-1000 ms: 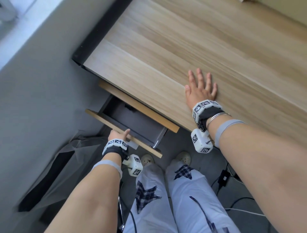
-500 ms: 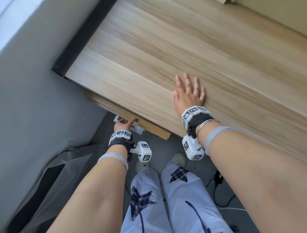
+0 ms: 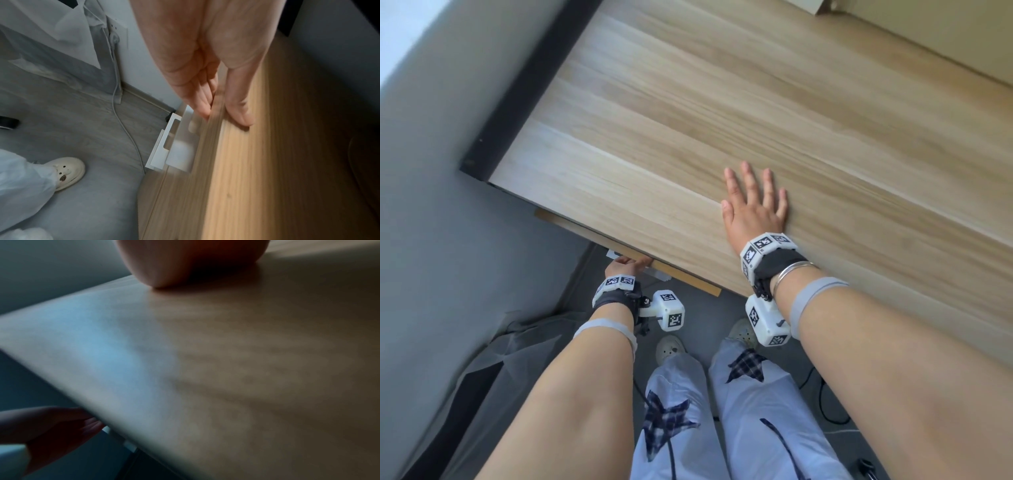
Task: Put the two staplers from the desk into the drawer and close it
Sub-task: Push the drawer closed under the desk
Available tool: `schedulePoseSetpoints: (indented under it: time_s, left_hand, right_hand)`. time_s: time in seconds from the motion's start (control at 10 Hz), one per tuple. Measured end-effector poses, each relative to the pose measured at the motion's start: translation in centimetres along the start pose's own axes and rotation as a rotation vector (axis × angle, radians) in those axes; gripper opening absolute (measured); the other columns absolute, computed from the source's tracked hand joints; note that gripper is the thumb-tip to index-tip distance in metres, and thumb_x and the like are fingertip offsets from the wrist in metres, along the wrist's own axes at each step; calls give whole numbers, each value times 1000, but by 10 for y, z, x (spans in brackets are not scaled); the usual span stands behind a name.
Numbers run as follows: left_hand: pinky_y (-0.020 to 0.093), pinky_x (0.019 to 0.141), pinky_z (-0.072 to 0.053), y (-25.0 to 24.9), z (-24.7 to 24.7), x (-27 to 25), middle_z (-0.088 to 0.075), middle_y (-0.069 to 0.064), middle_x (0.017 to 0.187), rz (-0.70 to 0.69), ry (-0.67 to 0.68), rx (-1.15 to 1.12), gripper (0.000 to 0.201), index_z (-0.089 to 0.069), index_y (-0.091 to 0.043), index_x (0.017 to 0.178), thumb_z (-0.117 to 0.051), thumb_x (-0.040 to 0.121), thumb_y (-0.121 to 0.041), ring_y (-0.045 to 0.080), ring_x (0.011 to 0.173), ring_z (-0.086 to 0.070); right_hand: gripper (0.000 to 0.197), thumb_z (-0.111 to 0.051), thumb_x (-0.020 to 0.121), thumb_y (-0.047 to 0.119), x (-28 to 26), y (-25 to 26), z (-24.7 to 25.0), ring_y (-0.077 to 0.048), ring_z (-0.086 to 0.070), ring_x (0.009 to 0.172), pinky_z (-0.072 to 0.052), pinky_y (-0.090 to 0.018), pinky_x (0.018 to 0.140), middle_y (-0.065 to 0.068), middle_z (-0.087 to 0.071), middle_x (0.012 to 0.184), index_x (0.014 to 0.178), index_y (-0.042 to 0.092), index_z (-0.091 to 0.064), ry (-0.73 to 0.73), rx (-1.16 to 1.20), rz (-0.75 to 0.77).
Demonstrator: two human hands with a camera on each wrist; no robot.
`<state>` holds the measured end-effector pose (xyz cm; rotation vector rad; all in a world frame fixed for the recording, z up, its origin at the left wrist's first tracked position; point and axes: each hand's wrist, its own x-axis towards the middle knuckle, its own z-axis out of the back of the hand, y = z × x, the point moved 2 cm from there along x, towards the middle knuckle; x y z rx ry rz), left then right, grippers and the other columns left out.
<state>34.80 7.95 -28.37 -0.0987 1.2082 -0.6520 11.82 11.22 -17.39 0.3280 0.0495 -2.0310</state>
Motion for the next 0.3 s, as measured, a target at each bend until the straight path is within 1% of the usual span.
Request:
schedulePoseSetpoints:
  time_s: [0.1,0.2,0.3]
  left_hand:
    - [26,55,-37,-7,0,0,-43,2,51,14,-29,117,45,-39,-15,58,-75,76,-34,15,43,-37]
    - [26,52,-36,-10,2,0,-44,3,52,-9,1,189,46,-42,-14,55,-74,76,-39,16,45,-39]
    - [28,69,-49,-6,7,-2,-60,9,66,-81,103,211,35,-60,-5,67,-70,80,-36,22,64,-54]
  right_hand:
    - [55,-26,100,41,2,0,0,-26,4,151,0,-50,120,13,2,163,151,42,-3,8,-1,2]
    - [55,-25,101,42,-1,-1,-1,-26,4,151,0,-50,120,13,3,163,151,42,-3,27,-7,-2]
    - [55,-24,101,43,3,1,2,-26,6,151,1,-50,120,13,5,163,151,42,-1,28,3,8]
